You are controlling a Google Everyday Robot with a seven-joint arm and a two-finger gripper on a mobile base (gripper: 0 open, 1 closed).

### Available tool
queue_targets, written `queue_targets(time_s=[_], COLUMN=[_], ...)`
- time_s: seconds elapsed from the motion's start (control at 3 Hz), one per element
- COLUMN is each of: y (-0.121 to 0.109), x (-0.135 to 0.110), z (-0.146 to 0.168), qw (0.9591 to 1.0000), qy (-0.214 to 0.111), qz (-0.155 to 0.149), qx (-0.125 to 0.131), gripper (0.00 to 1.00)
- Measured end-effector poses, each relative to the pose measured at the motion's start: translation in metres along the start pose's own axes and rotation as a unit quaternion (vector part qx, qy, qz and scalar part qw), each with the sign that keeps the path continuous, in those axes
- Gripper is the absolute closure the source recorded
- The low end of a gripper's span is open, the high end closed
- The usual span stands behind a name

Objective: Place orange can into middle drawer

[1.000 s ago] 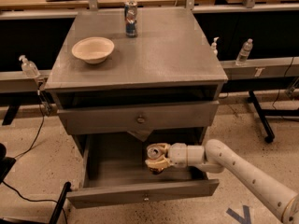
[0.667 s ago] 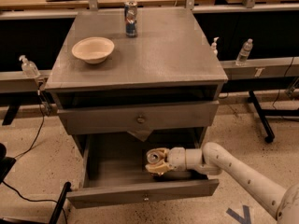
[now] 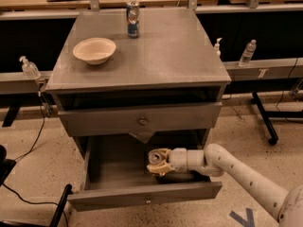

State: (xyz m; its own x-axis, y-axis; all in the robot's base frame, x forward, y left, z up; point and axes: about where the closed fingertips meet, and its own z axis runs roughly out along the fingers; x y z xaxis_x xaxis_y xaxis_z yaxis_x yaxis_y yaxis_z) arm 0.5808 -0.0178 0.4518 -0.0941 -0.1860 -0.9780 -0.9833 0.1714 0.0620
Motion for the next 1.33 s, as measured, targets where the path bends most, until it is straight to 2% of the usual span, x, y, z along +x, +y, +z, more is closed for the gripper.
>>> queue_targets(time_s=[0.33, 0.67, 1.33], y=[-0.0075, -0.0111, -0.009], x=[-0.0012, -0.0029, -0.0036], z=[-0.0012, -0.0023, 0.0026], qw=[0.9999, 0.9997, 0.9998], qy=[-0.005, -0.017, -0.018], qz=[-0.003, 0.001, 0.001], qx=[0.01, 0.016, 0.012], gripper=[1.0, 0.87, 0.41])
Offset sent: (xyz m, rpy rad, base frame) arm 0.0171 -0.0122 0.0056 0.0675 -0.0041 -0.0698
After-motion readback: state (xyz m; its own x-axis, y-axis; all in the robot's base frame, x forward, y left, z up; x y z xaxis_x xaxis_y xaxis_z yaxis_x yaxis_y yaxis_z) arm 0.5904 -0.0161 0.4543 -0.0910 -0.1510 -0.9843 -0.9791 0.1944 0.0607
